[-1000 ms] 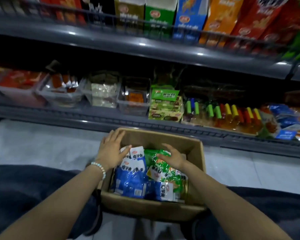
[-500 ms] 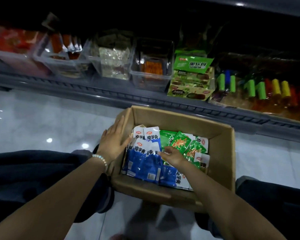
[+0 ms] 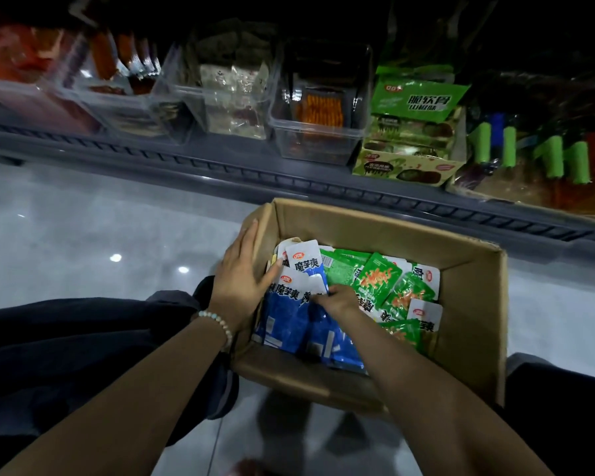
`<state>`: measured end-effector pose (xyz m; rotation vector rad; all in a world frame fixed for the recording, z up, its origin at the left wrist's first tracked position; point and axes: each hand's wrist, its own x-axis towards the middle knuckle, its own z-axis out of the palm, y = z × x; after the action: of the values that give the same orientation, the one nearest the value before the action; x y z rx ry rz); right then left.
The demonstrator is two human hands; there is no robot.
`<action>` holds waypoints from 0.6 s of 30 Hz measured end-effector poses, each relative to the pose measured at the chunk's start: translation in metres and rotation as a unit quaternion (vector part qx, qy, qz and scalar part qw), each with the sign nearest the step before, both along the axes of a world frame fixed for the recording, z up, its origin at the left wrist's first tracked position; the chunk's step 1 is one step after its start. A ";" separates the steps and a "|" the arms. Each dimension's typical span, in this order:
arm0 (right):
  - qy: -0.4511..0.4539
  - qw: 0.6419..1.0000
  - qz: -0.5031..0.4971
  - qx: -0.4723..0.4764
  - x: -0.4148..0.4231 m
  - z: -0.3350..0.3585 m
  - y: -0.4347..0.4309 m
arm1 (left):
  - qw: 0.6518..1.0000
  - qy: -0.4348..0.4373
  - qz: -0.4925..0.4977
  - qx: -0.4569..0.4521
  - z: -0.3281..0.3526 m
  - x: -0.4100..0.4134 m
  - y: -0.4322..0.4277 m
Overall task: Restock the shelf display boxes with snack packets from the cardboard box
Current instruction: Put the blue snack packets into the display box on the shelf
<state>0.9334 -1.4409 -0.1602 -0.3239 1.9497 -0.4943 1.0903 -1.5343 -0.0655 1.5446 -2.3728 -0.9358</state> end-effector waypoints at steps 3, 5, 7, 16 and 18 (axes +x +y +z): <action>0.017 1.000 -0.020 -0.010 0.003 -0.004 0.001 | 1.000 0.005 0.002 0.003 -0.001 0.000 0.000; -0.003 0.999 -0.038 -0.032 0.002 -0.003 0.004 | 1.000 0.005 0.003 0.002 -0.001 0.001 0.000; -0.034 0.996 -0.062 -0.053 -0.001 0.000 0.009 | 1.000 0.006 0.001 0.005 0.000 0.000 0.001; -0.069 0.970 -0.130 -0.194 -0.057 0.086 0.027 | 0.995 -0.081 -0.064 -0.014 0.020 -0.014 0.002; -0.076 0.962 -0.120 -0.232 -0.072 0.120 0.024 | 0.993 -0.078 -0.087 -0.013 0.041 -0.031 0.003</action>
<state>0.8615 -1.4173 -0.0404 -0.3346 1.7158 -1.1096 1.0589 -1.5309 -0.0241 1.4690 -2.6540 -0.8398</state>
